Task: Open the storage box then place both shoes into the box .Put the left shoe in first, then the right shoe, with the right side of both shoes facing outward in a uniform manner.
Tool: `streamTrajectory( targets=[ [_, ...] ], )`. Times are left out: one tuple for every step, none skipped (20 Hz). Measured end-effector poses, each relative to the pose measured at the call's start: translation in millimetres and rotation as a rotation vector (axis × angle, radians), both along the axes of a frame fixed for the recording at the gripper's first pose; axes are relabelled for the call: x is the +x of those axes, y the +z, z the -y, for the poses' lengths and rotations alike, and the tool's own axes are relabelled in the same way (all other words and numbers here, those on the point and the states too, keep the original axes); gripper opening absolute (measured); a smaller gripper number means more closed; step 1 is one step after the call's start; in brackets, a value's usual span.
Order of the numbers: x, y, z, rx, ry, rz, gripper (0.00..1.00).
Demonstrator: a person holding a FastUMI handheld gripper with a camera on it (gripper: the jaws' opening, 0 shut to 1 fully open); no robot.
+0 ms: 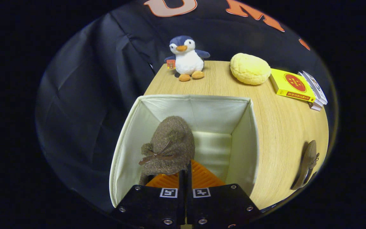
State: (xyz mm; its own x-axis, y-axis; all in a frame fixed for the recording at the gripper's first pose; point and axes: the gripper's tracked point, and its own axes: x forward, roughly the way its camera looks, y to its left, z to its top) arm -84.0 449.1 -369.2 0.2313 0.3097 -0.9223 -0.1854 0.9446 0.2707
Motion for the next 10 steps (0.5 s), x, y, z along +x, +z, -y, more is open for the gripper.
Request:
streamTrajectory(
  targets=[
    [-3, -5, -3, -0.007, 0.002, -0.019, 0.03],
    [-4, -11, -7, -0.009, 0.006, -0.037, 0.03],
    [-7, -16, -12, -0.006, 0.011, -0.058, 0.03],
    [-12, -21, -17, 0.001, 0.014, -0.087, 0.03],
    [-16, -23, -20, 0.012, 0.012, -0.111, 0.04],
    [-18, -25, -21, 0.015, 0.015, -0.126, 0.05],
    [-18, -26, -21, 0.023, 0.014, -0.122, 0.06],
    [-19, -28, -20, 0.026, 0.016, -0.122, 0.07],
    [-25, -28, -20, 0.039, 0.024, -0.146, 0.07],
    [-30, -26, -23, 0.074, 0.038, -0.171, 0.08]
  ],
)
